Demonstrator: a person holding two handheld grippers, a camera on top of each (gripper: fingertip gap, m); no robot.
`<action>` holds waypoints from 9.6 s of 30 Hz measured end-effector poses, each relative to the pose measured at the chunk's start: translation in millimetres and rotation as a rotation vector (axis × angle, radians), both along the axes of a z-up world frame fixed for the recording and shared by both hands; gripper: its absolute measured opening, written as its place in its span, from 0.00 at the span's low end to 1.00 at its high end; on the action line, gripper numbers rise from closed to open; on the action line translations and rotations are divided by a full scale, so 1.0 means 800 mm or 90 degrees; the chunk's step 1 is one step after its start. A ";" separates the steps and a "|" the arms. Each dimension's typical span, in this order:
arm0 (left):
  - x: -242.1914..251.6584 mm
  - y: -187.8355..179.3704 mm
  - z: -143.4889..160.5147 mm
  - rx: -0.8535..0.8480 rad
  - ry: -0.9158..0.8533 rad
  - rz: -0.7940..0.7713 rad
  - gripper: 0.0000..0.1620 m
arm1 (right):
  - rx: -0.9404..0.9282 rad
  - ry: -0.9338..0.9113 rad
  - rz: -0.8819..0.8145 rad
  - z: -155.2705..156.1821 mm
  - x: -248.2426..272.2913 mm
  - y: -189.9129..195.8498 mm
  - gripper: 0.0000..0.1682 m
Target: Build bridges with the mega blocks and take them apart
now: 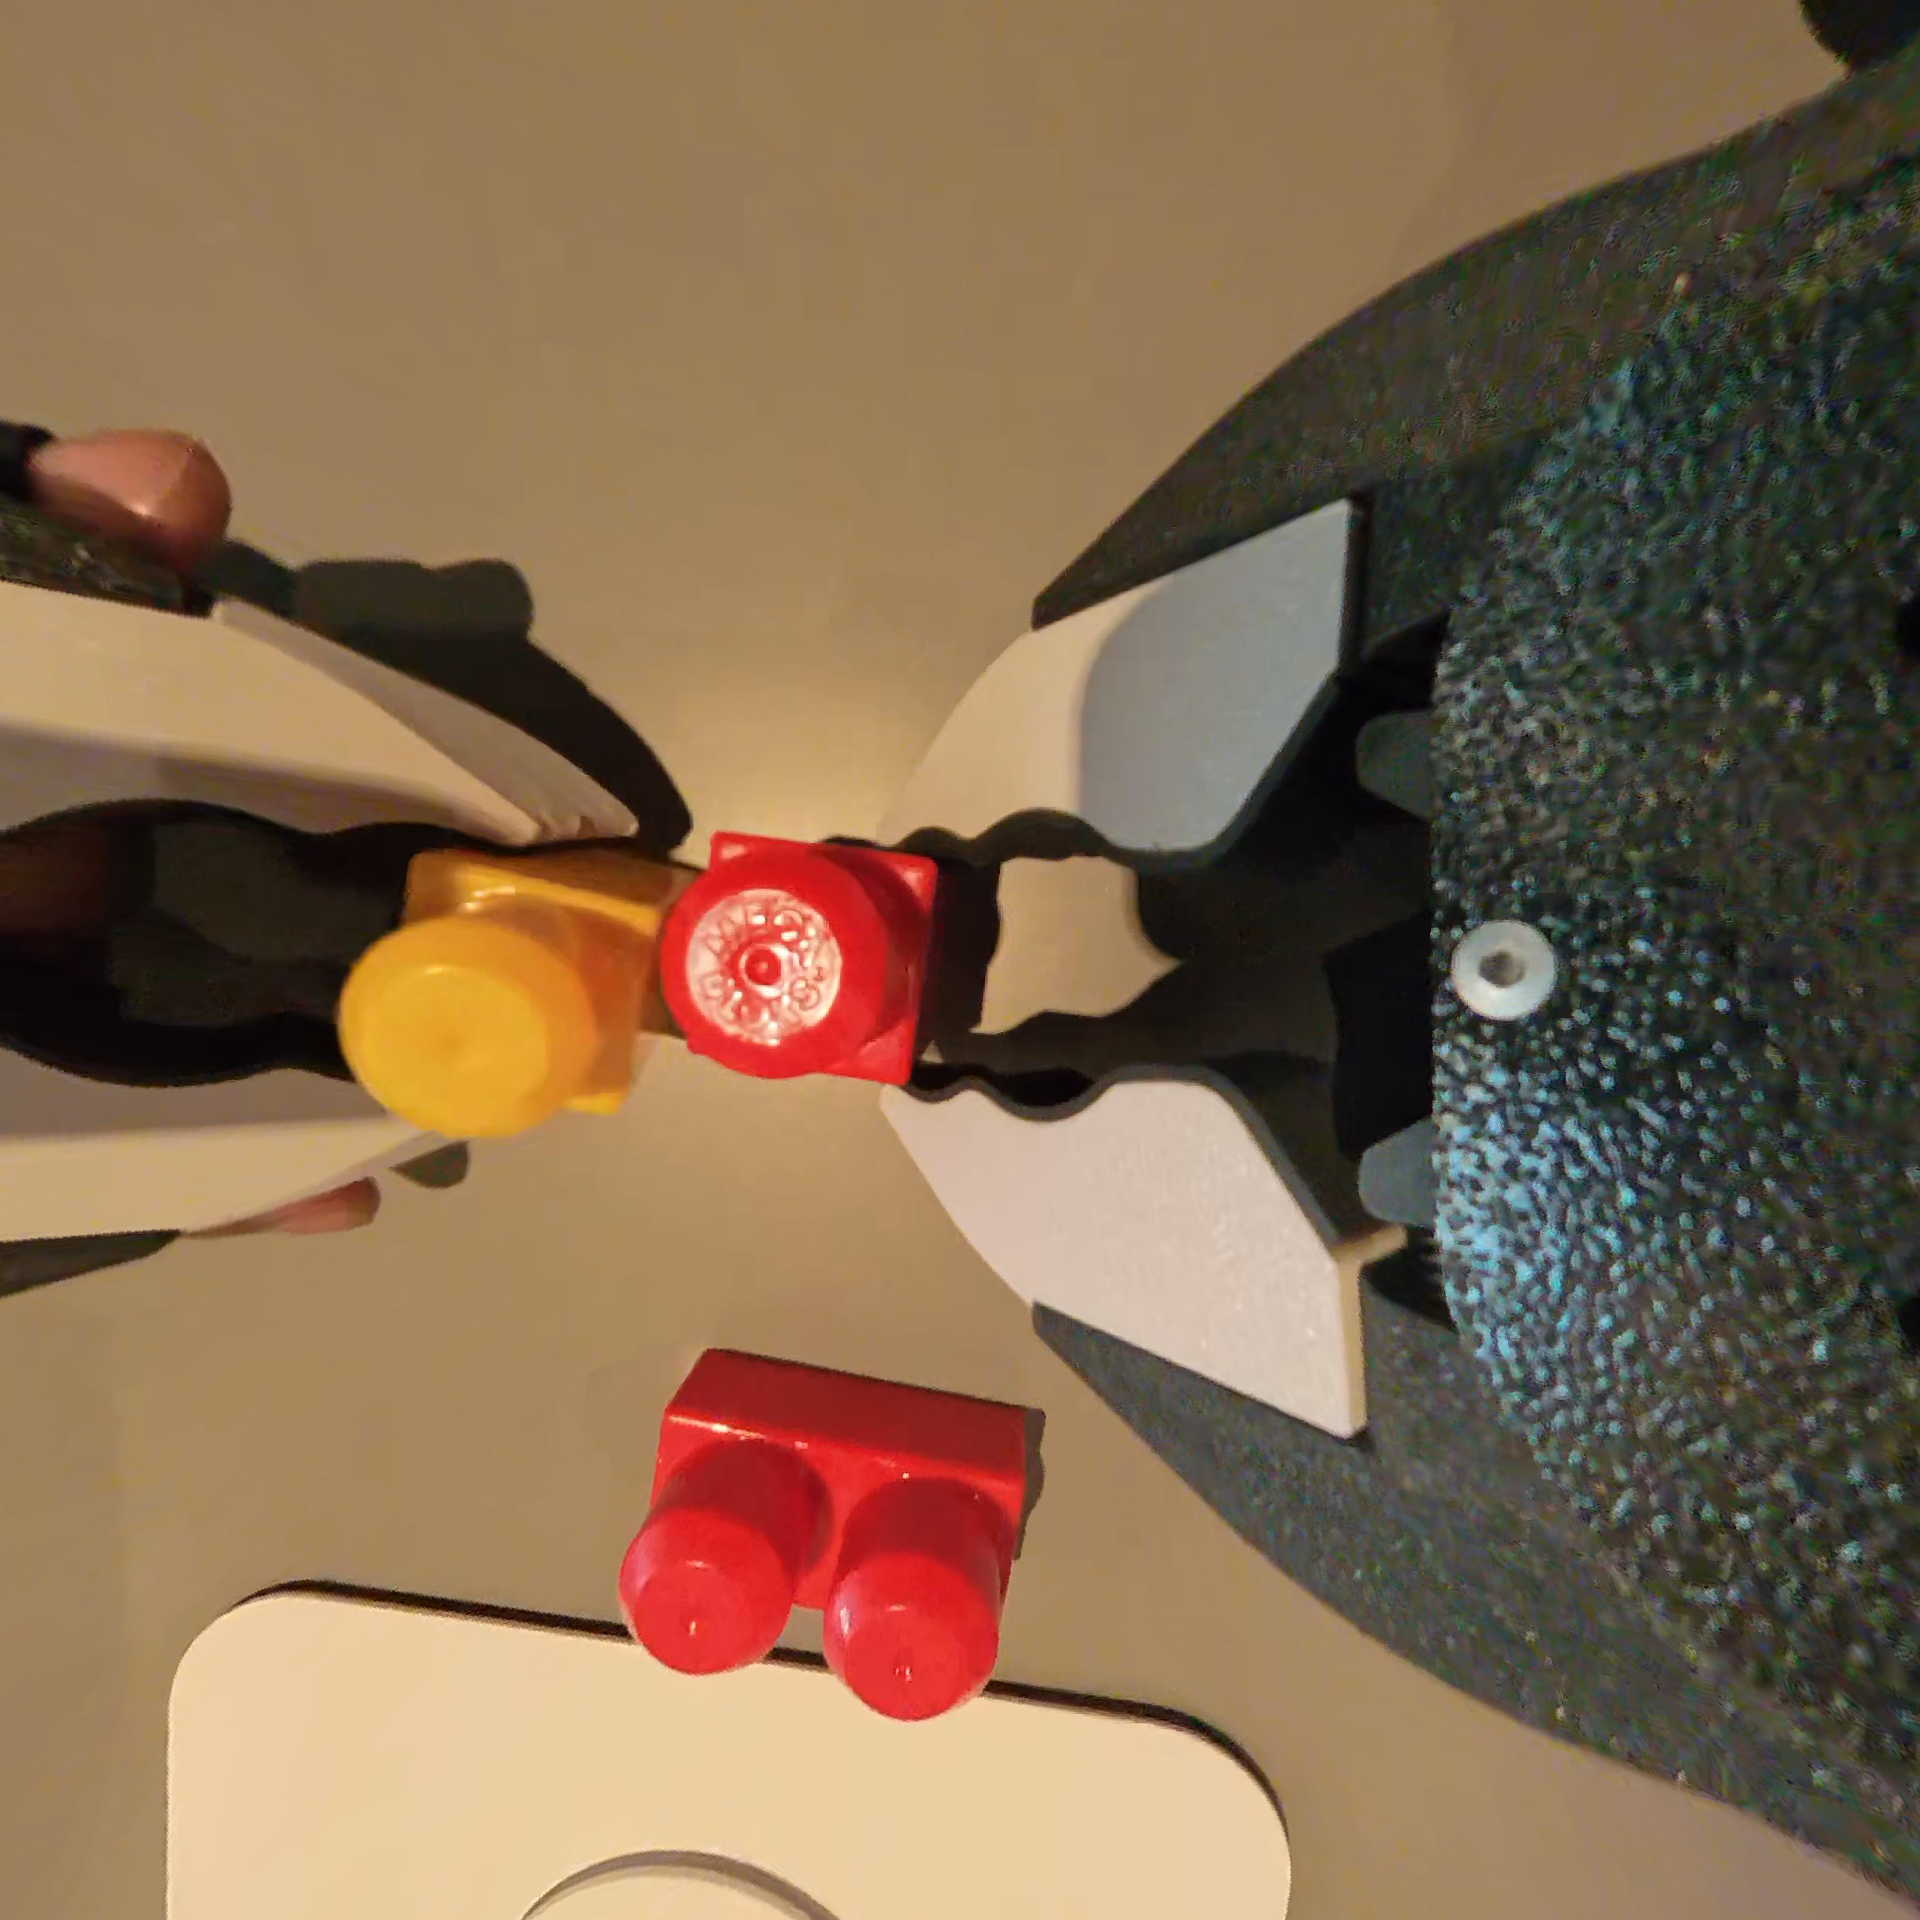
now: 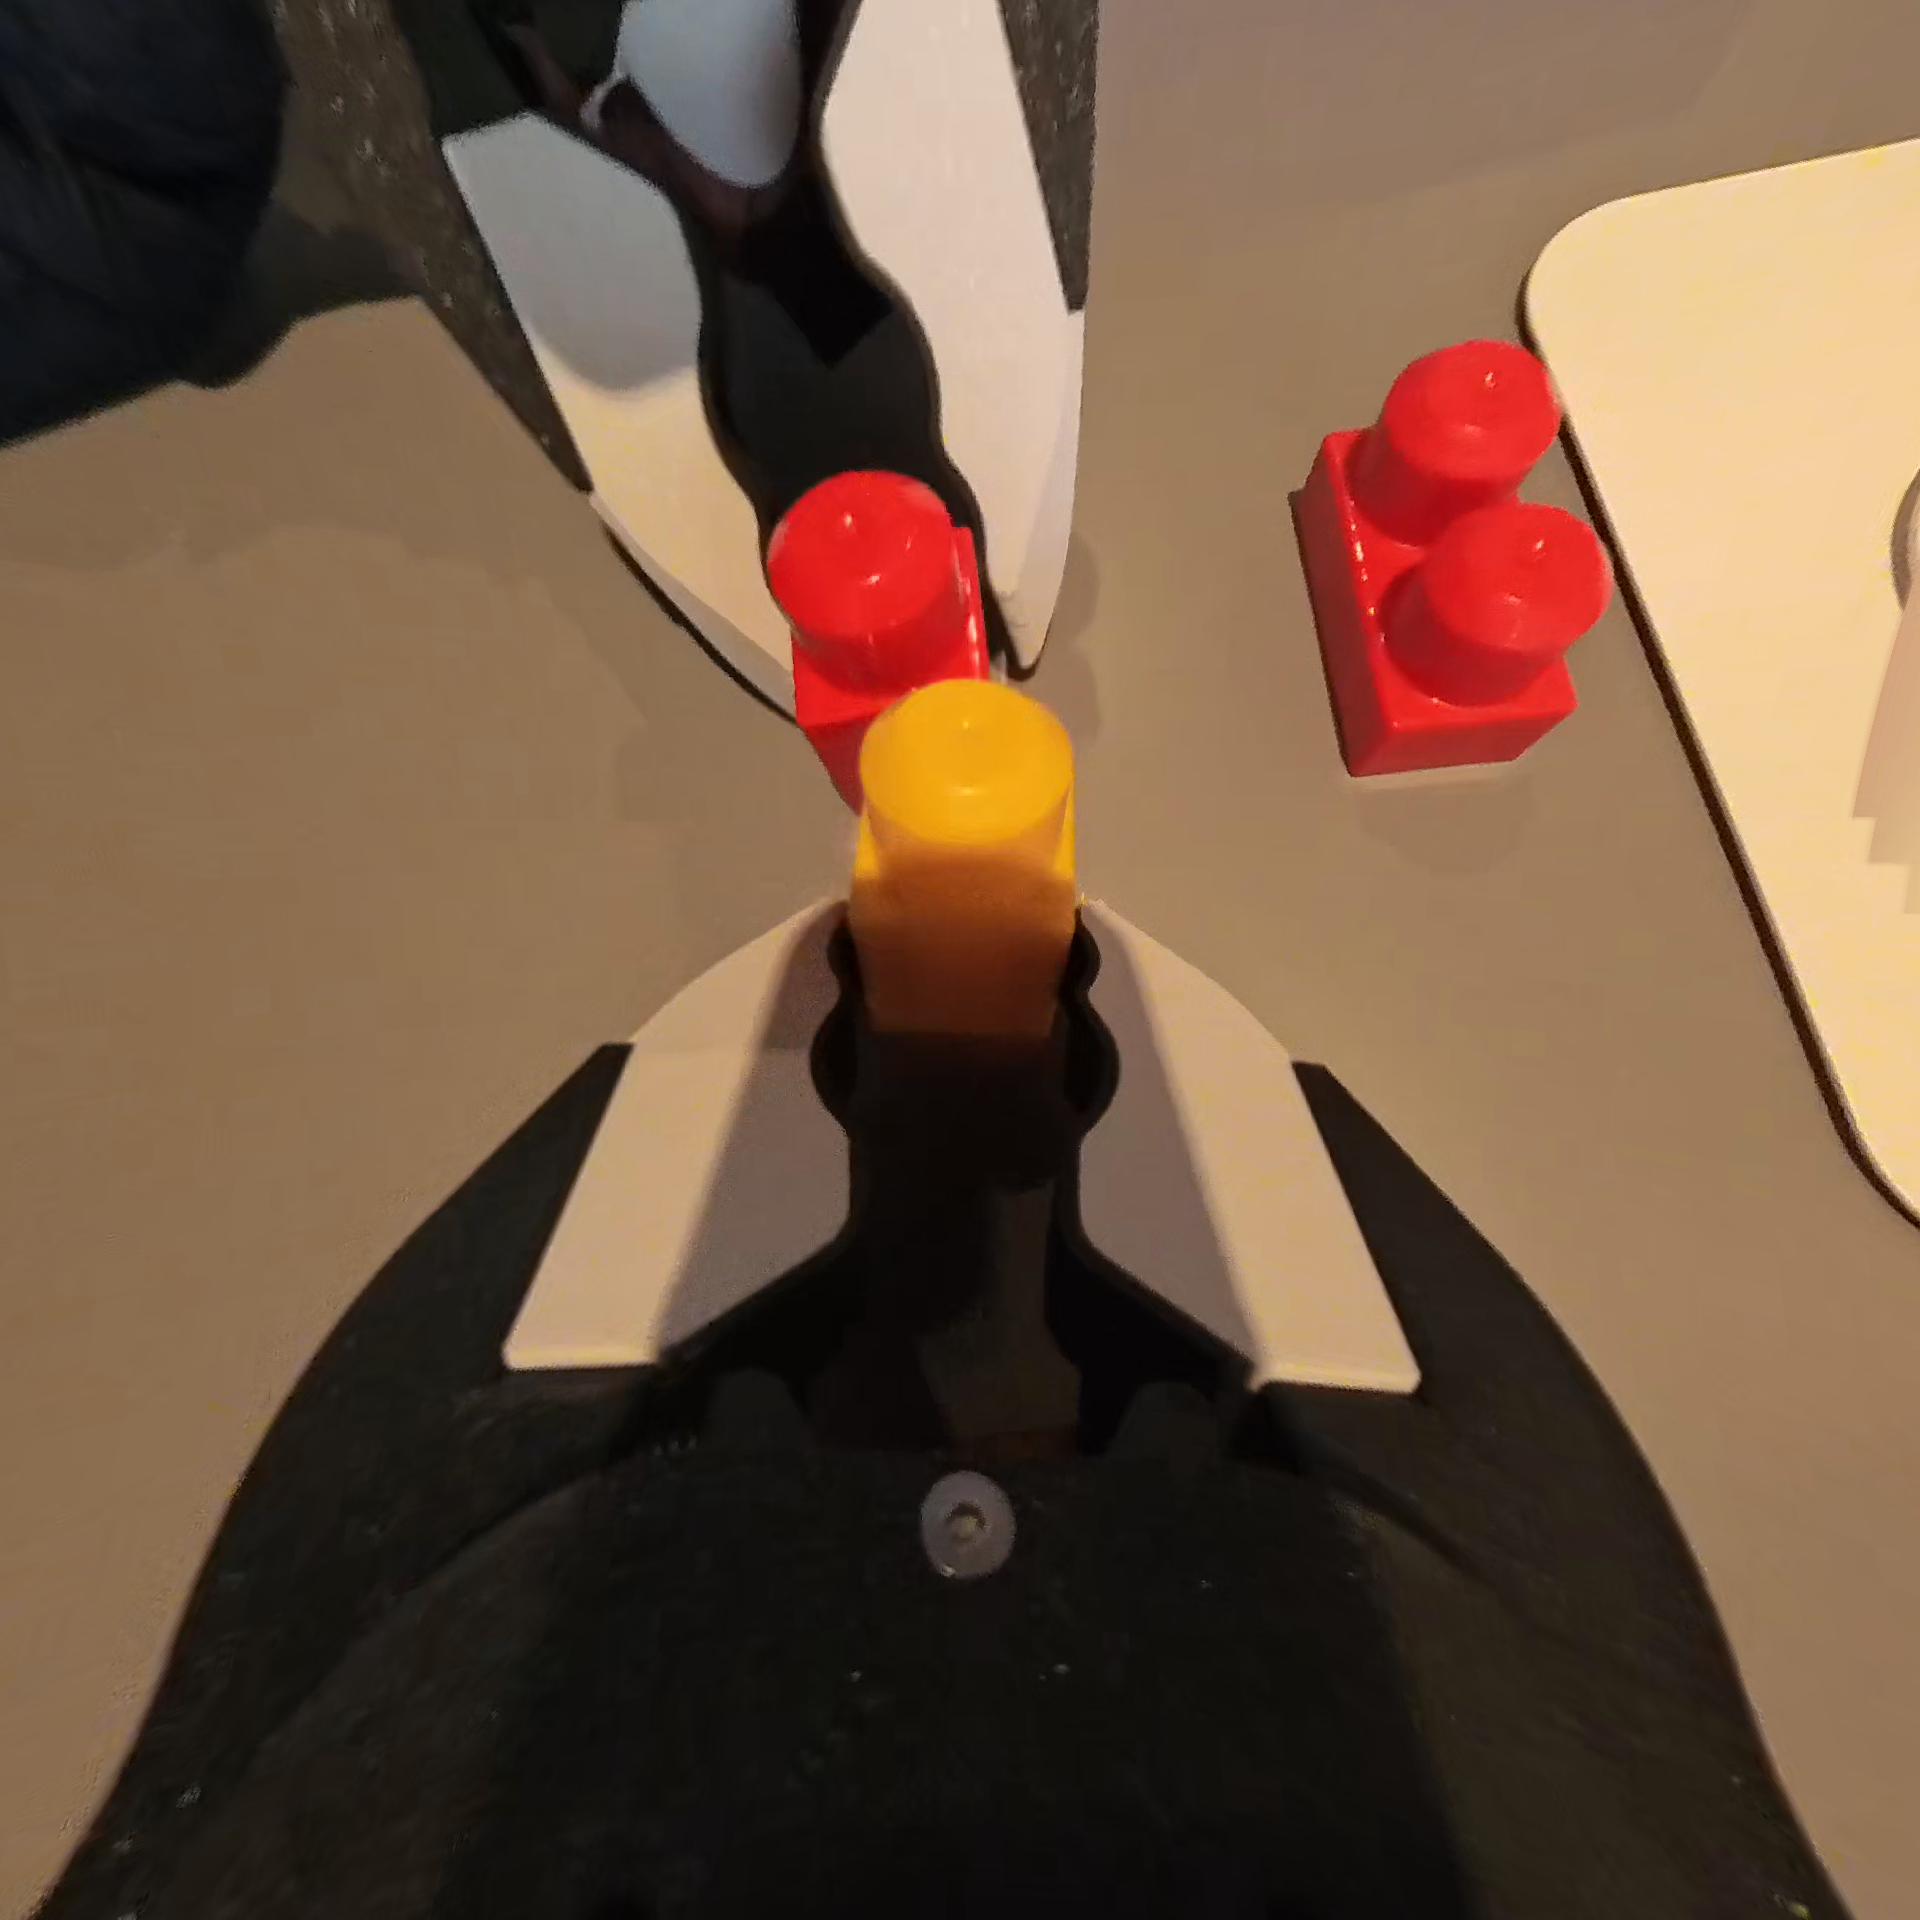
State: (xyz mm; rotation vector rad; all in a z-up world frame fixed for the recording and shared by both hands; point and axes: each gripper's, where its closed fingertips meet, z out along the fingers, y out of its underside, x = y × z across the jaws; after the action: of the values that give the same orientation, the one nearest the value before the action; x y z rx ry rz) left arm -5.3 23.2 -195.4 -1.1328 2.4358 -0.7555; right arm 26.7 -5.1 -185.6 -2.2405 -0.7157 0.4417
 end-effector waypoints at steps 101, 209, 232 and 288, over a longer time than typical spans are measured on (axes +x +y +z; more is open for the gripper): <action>0.073 0.100 0.001 -0.065 -0.065 0.089 0.34 | 0.045 -0.106 -0.015 -0.009 0.058 0.097 0.32; 0.004 -0.024 0.049 -0.038 -0.027 -0.024 0.22 | 0.073 -0.091 0.085 0.001 -0.002 -0.025 0.22; -0.002 -0.023 0.049 -0.045 -0.020 -0.030 0.22 | 0.213 0.025 0.127 0.053 -0.024 -0.017 0.31; 0.003 -0.019 0.047 -0.114 -0.064 -0.031 0.22 | 0.210 0.059 0.097 0.066 -0.012 -0.007 0.17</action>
State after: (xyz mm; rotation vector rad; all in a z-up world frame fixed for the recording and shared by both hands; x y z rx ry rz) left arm -3.0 8.3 -157.7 -1.0746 2.3573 -1.0378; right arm 16.7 -10.7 -132.7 -1.8543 -0.8472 0.4605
